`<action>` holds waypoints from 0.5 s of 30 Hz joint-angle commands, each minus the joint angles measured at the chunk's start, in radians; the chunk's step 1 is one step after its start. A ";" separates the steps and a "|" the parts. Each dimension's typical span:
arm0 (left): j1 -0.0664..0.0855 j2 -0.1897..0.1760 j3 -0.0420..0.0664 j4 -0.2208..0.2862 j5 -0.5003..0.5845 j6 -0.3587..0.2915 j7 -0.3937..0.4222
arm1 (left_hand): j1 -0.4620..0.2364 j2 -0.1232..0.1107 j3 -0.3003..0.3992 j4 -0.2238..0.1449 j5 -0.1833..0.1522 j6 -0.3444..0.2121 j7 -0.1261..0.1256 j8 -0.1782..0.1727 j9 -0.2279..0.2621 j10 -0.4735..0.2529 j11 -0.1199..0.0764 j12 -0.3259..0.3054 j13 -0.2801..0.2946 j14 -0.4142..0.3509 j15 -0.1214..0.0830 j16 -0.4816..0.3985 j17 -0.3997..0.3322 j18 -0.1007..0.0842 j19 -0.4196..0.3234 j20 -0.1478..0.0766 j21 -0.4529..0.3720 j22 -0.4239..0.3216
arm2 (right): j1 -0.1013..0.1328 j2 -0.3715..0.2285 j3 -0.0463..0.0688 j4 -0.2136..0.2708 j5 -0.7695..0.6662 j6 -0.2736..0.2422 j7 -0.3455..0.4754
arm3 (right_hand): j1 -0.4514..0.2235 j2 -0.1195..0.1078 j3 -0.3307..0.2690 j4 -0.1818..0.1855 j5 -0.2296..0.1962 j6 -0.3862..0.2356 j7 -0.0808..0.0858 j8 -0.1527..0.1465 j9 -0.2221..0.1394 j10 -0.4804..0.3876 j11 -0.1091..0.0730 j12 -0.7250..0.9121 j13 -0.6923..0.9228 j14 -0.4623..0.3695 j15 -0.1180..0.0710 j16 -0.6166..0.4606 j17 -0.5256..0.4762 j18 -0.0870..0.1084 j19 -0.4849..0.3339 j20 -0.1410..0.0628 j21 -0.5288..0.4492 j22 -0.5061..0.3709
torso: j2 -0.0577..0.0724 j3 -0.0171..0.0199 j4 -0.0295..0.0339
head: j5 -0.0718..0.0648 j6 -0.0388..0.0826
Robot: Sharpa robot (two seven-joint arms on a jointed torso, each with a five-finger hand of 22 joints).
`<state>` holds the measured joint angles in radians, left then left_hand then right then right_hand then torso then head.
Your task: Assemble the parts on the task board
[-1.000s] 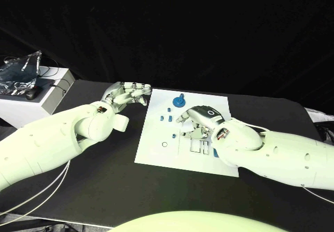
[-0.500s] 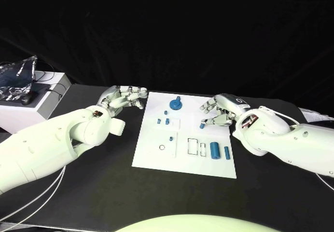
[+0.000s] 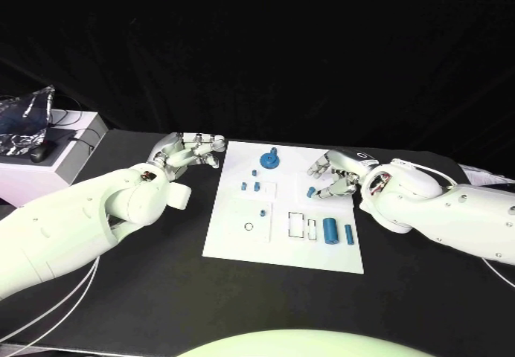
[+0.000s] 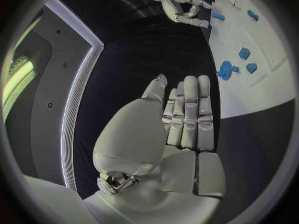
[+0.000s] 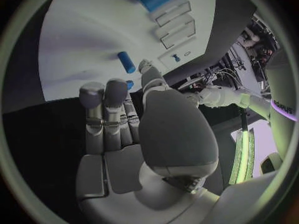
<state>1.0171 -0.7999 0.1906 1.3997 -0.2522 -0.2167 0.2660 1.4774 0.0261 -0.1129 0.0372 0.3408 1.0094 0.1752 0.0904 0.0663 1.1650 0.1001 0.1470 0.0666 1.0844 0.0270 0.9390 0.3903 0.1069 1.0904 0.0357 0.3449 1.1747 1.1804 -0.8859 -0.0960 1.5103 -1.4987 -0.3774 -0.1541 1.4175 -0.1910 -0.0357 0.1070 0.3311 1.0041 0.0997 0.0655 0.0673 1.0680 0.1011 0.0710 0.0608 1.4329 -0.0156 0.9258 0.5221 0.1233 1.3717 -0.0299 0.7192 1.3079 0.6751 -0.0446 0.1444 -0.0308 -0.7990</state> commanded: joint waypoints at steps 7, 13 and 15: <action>-0.002 0.004 0.001 -0.001 -0.002 0.019 0.008 | -0.003 0.002 -0.007 0.002 -0.003 -0.004 0.000 0.005 0.001 -0.004 0.000 0.004 -0.001 0.001 0.004 -0.002 -0.001 0.013 0.004 0.000 -0.003 0.002 | 0.000 0.022 -0.001 -0.018 -0.051 0.096 -0.004 | -0.005 0.060 0.074 -0.084 -0.038 0.051 0.009 -0.004 0.000 0.068 -0.017 -0.006 -0.002 0.001 -0.007 0.010 0.005 -0.001 0.010 -0.004 0.034 0.078 | -0.001 -0.0028 -0.0004 | -0.002 -0.001; -0.002 0.004 0.001 -0.001 -0.002 0.018 0.007 | -0.003 0.002 -0.007 0.002 -0.003 -0.004 0.000 0.005 0.001 -0.004 0.000 0.004 -0.001 0.001 0.004 -0.002 -0.001 0.013 0.004 0.000 -0.003 0.002 | -0.001 0.030 -0.002 -0.016 -0.062 0.115 -0.007 | -0.035 0.071 0.201 -0.114 -0.031 0.118 0.003 -0.004 0.000 0.114 -0.034 -0.011 -0.003 0.002 -0.027 0.018 0.008 -0.012 0.012 -0.018 0.069 0.084 | -0.001 -0.0020 0.0000 | -0.004 -0.001; -0.002 0.004 0.001 -0.001 -0.002 0.018 0.007 | -0.003 0.002 -0.007 0.002 -0.003 -0.004 0.000 0.005 0.001 -0.004 0.000 0.004 -0.001 0.001 0.004 -0.002 -0.001 0.013 0.004 0.000 -0.003 0.002 | -0.001 0.031 -0.002 -0.016 -0.071 0.120 -0.012 | -0.048 0.066 0.238 -0.123 -0.026 0.131 0.002 -0.005 0.000 0.122 -0.036 -0.012 -0.002 0.002 -0.029 0.020 0.009 -0.017 0.012 -0.024 0.078 0.085 | -0.001 -0.0017 -0.0001 | -0.004 -0.001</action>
<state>1.0162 -0.7981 0.1906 1.3974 -0.2522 -0.2147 0.2661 1.4774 0.0261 -0.1129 0.0372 0.3408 1.0095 0.1752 0.0904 0.0662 1.1651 0.1002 0.1470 0.0666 1.0844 0.0269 0.9391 0.3904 0.1070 1.0903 0.0357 0.3449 1.1745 1.1799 -0.8558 -0.0982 1.4935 -1.5378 -0.2984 -0.1593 1.3799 -0.1256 0.1890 -0.0130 0.2981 1.1282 0.1016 0.0655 0.0672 1.1835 0.0655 0.0657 0.0596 1.4370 -0.0379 0.9392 0.5303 0.1227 1.3862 -0.0454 0.7944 1.3077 0.6745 -0.0471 0.1442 -0.0342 -0.8001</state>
